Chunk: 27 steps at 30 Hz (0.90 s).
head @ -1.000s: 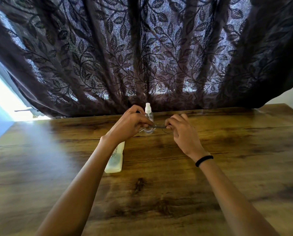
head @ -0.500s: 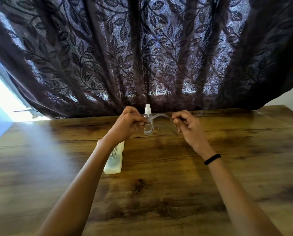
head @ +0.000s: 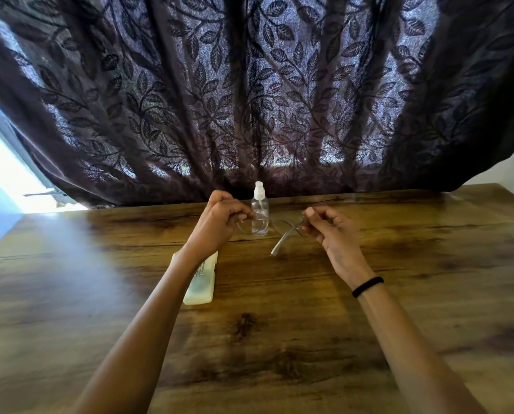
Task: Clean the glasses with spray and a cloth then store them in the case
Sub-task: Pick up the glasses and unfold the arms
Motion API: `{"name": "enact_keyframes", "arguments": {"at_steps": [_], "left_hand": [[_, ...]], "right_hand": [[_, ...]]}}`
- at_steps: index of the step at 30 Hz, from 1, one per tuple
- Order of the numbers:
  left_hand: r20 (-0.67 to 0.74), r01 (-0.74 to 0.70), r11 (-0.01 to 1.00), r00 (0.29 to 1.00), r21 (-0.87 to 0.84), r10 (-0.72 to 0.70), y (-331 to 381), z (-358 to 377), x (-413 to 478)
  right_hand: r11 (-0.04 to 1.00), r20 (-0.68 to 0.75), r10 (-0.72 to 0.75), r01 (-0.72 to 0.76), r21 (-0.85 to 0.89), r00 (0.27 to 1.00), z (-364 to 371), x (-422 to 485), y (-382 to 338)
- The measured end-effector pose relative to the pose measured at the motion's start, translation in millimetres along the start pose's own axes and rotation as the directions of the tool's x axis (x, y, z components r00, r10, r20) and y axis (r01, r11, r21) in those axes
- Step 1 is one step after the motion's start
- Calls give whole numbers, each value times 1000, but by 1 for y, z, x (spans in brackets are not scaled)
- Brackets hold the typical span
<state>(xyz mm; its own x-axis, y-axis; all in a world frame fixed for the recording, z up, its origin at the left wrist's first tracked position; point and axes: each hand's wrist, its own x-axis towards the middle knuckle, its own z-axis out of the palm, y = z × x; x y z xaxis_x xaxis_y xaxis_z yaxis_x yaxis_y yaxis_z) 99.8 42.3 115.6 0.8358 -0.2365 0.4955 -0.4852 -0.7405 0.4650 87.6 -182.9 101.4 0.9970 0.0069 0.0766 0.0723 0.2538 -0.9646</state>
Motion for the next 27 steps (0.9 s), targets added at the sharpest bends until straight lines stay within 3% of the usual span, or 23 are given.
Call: {"name": "enact_keyframes", "arguments": {"at_steps": [8,23,27], "left_hand": [[-5,90,995,996,41,-90,-2,6,0],[28,-65,998,997,9,65,-2,4,-6],[38,-27,999,999,30,26,2,1,-12]], "right_hand": [[983,-146,48,-72,-169,988,5,-2,-7],[989,-177,80,-100,-106,981,3,5,-10],[988,-222,90,-115,-101,971,0,6,-7]]}}
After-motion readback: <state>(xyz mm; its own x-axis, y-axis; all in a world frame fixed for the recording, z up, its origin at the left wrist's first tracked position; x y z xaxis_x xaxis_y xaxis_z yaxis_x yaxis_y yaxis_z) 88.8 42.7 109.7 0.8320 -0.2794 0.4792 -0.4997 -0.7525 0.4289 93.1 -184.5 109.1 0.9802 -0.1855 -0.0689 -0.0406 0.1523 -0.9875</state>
